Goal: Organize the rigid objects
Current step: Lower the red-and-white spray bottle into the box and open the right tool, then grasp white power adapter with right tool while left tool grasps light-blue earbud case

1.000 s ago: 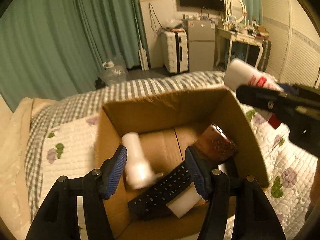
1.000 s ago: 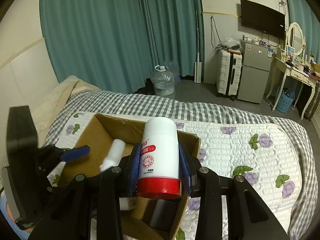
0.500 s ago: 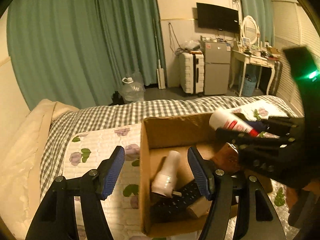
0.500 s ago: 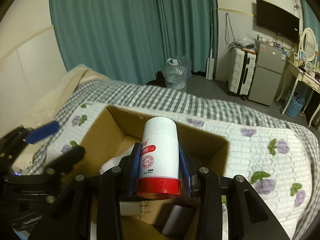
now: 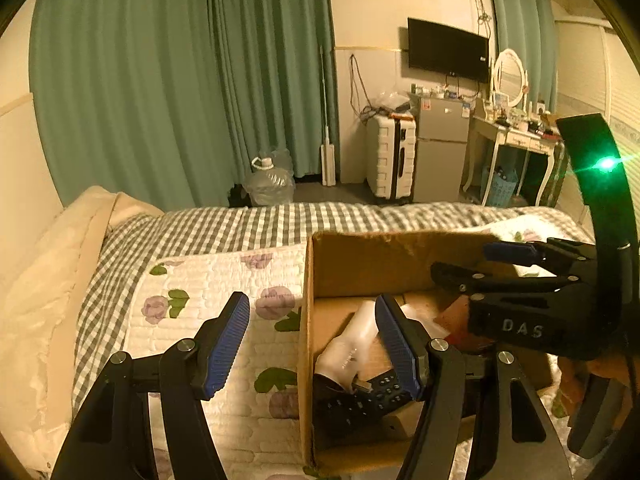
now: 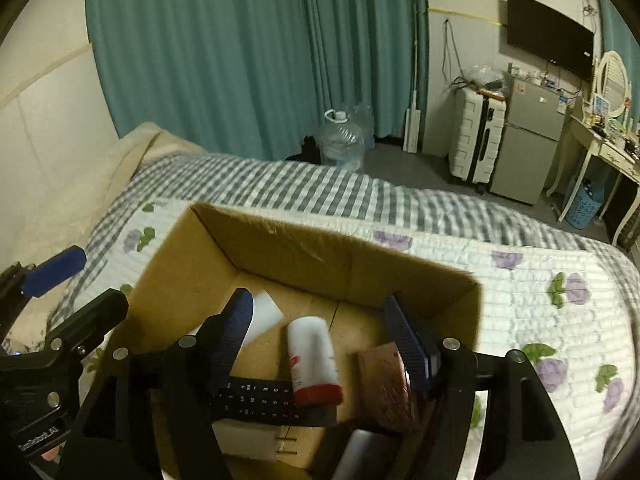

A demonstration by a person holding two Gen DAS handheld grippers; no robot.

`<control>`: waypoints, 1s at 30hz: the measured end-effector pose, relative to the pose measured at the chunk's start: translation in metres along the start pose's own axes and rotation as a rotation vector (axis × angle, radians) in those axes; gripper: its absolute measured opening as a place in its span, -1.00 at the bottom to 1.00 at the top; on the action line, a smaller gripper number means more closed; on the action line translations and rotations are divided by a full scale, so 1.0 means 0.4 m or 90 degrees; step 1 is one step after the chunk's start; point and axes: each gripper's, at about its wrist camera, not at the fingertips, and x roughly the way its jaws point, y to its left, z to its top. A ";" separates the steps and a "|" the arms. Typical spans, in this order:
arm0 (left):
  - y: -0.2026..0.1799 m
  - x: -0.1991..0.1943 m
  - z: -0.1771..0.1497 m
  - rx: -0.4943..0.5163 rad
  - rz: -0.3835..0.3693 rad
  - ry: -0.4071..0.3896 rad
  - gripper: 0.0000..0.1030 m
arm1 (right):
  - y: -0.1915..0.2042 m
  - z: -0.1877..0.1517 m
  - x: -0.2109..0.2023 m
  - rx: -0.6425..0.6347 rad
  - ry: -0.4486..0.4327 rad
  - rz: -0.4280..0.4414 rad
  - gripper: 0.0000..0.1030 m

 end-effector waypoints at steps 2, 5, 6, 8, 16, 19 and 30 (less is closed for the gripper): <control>0.000 -0.046 0.013 -0.002 -0.002 -0.016 0.32 | 0.007 0.007 -0.060 -0.001 -0.015 -0.013 0.42; 0.004 -0.126 0.027 -0.005 -0.003 -0.044 0.32 | 0.019 0.016 -0.165 -0.012 -0.042 -0.028 0.59; 0.006 -0.148 0.030 -0.004 -0.003 -0.051 0.32 | 0.025 0.015 -0.206 -0.017 -0.052 -0.036 0.65; 0.008 -0.214 0.035 -0.001 0.003 -0.072 0.37 | 0.042 0.017 -0.275 -0.026 -0.068 -0.050 0.72; 0.026 -0.374 0.007 -0.002 0.013 -0.115 0.42 | 0.103 -0.052 -0.465 -0.043 -0.105 -0.067 0.84; 0.031 -0.393 -0.024 -0.005 0.010 -0.114 0.42 | 0.118 -0.100 -0.478 -0.048 -0.104 -0.073 0.88; 0.050 -0.236 -0.212 -0.047 0.011 0.002 0.43 | 0.130 -0.300 -0.284 -0.025 -0.008 -0.040 0.90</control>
